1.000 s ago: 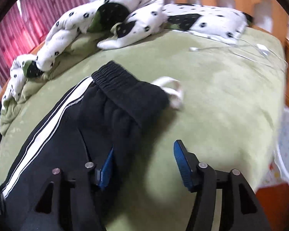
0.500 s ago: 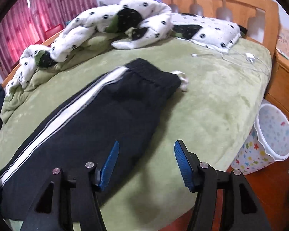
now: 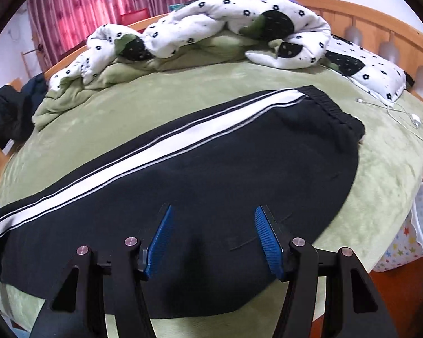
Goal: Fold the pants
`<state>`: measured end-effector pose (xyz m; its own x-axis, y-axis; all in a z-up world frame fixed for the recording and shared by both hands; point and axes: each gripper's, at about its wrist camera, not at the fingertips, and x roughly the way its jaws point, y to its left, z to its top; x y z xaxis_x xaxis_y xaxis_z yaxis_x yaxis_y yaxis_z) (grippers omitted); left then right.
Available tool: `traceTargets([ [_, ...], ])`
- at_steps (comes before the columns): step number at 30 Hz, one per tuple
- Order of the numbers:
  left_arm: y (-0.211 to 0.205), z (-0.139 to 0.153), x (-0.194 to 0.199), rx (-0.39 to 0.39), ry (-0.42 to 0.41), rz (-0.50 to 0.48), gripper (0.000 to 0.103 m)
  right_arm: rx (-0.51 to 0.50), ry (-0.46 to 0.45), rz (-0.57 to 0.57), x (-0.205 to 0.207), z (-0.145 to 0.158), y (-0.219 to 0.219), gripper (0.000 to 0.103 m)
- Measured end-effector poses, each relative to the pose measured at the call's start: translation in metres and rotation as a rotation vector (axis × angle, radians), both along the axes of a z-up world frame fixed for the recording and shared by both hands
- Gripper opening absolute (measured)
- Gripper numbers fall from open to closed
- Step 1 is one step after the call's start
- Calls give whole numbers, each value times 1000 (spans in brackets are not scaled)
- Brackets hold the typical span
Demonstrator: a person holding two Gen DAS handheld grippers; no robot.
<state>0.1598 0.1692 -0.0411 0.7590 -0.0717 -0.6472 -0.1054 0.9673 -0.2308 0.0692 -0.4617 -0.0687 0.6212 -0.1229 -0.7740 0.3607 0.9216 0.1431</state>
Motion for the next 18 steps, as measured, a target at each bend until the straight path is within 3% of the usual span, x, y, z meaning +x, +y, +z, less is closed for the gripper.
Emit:
traceTargets([
  [3, 1, 9, -17, 21, -44, -8, 76, 19, -3, 13, -3, 4, 8, 59],
  [9, -2, -10, -42, -9, 21, -43, 76, 72, -35, 14, -13, 17, 15, 59],
  [12, 1, -36, -69, -152, 79, -74, 74, 101, -52, 21, -19, 23, 21, 59],
  [14, 2, -58, -95, -282, 83, -94, 74, 106, -53, 26, -21, 25, 24, 59],
  [18, -3, -104, -128, -450, 96, -97, 74, 117, -48, 30, -29, 24, 27, 59],
])
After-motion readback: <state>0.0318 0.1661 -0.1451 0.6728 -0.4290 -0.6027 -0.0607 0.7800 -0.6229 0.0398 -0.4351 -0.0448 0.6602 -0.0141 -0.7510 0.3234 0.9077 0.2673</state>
